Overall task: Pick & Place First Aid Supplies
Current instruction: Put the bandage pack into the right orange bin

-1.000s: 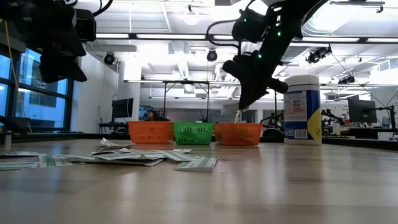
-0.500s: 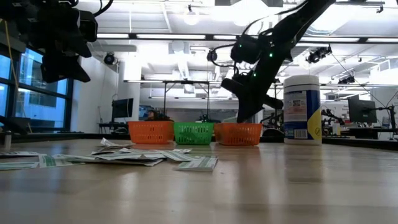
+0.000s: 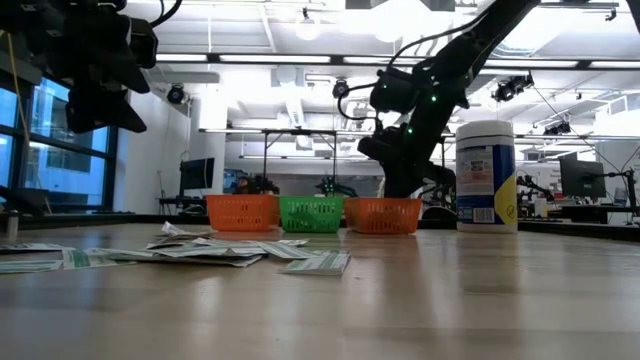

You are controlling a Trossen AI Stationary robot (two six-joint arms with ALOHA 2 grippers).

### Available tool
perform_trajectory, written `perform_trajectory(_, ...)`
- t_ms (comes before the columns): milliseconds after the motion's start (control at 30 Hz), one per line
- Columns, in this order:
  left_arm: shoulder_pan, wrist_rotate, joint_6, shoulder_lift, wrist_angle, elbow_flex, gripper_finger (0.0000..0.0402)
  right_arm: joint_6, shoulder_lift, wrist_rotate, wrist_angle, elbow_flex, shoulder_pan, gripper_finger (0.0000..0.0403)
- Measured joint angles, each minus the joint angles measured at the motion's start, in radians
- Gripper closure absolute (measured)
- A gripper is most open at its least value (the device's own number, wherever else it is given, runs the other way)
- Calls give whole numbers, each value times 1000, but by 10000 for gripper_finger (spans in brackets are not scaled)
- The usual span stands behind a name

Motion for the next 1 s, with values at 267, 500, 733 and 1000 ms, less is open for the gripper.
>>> perform_trajectory(267,0,-5,-7,0,0,0,161,-23,0,-49,0,0,-5,350)
perform_trajectory(500,0,-9,-22,0,0,0,161,-30,-9,-52,2,0,-7,285)
perform_trajectory(733,0,-11,-33,0,4,0,161,-76,-65,-60,3,0,-13,252)
perform_trajectory(1000,0,-13,-35,0,53,0,161,-125,-150,-109,3,0,-34,249)
